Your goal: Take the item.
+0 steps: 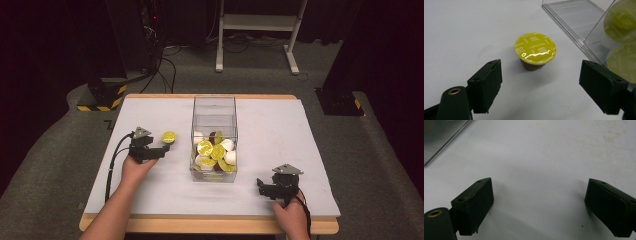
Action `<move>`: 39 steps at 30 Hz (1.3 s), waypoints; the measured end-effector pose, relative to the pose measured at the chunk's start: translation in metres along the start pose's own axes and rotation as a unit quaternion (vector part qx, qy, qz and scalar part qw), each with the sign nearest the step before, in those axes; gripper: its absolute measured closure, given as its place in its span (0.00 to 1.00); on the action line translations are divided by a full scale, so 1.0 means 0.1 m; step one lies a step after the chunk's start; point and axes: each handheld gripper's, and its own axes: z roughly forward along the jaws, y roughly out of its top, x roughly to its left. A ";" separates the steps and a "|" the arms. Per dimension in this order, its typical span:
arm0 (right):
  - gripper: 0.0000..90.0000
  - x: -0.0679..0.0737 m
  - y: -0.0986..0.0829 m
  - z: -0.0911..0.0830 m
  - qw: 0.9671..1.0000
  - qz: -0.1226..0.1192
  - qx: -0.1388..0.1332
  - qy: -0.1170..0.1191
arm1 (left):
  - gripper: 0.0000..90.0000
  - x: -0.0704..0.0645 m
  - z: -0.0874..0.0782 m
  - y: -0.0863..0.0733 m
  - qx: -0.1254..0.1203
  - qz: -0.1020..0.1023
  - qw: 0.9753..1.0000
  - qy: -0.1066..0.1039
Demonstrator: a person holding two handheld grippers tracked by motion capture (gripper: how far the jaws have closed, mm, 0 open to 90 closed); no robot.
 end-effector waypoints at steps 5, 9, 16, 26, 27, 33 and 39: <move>0.09 0.00 0.00 0.00 1.000 0.000 0.000 0.000 | 0.21 0.02 -0.14 -0.06 -0.003 -0.008 1.000 -0.008; 0.09 0.00 0.00 0.00 1.000 0.000 0.000 0.000 | 0.22 0.05 -0.25 -0.11 -0.004 -0.017 1.000 -0.013; 0.09 0.00 0.00 0.00 1.000 0.000 0.000 0.000 | 0.22 0.12 -0.44 -0.21 0.005 0.000 1.000 -0.017; 0.09 0.00 0.00 0.00 1.000 0.000 0.000 0.000 | 0.22 0.23 -0.67 -0.48 0.037 0.031 0.999 -0.025; 0.09 0.00 0.00 0.00 1.000 0.000 0.000 0.000 | 0.21 0.23 -0.70 -0.51 0.041 0.036 0.998 -0.025; 0.09 0.00 0.00 0.00 1.000 0.000 0.000 0.000 | 0.20 0.20 -0.80 -0.70 0.069 0.064 0.995 -0.024; 0.09 0.00 0.00 0.00 1.000 0.000 0.000 0.000 | 0.20 0.12 -0.86 -0.82 0.041 0.102 0.994 -0.010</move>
